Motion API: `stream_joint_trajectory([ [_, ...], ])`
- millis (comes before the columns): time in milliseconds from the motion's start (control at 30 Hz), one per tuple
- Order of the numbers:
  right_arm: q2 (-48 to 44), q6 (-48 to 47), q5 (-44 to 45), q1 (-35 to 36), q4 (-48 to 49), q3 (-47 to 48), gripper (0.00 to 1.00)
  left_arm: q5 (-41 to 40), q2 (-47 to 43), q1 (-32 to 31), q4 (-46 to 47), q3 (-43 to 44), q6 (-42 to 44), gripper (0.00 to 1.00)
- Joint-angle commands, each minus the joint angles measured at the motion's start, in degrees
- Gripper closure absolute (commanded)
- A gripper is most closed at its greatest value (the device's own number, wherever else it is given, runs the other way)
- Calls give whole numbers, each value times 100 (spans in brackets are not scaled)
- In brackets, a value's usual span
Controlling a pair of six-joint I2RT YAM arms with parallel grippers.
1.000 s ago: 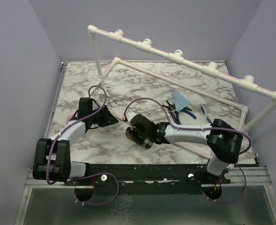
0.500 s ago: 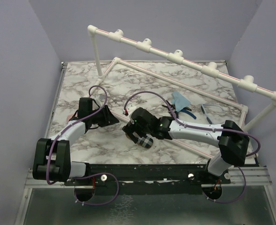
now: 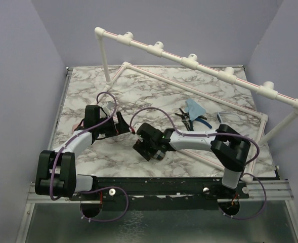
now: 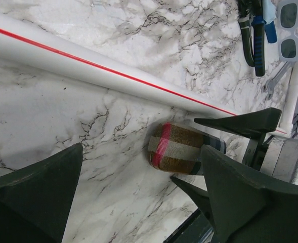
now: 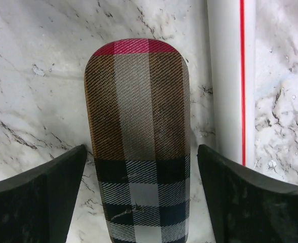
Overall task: Organize the sunglasses
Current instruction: Pick up the sunglasses case from the center of the board.
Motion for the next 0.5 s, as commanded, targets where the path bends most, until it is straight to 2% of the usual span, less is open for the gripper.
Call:
stream_joint_trajectory([
  [0, 326, -79, -237, -19, -136, 96, 16, 120, -101, 40, 21, 127, 165, 1],
  [100, 208, -50, -58, -30, -145, 115, 45, 120, -87, 60, 19, 143, 177, 1],
  [167, 19, -87, 16, -42, -163, 139, 60, 128, -75, 81, 23, 153, 192, 1],
  [267, -345, -225, 79, -161, -174, 259, 68, 120, -53, 117, 21, 169, 197, 1],
  [467, -807, -936, -174, -1168, -88, 841, 70, 131, -34, 194, 19, 162, 235, 1],
])
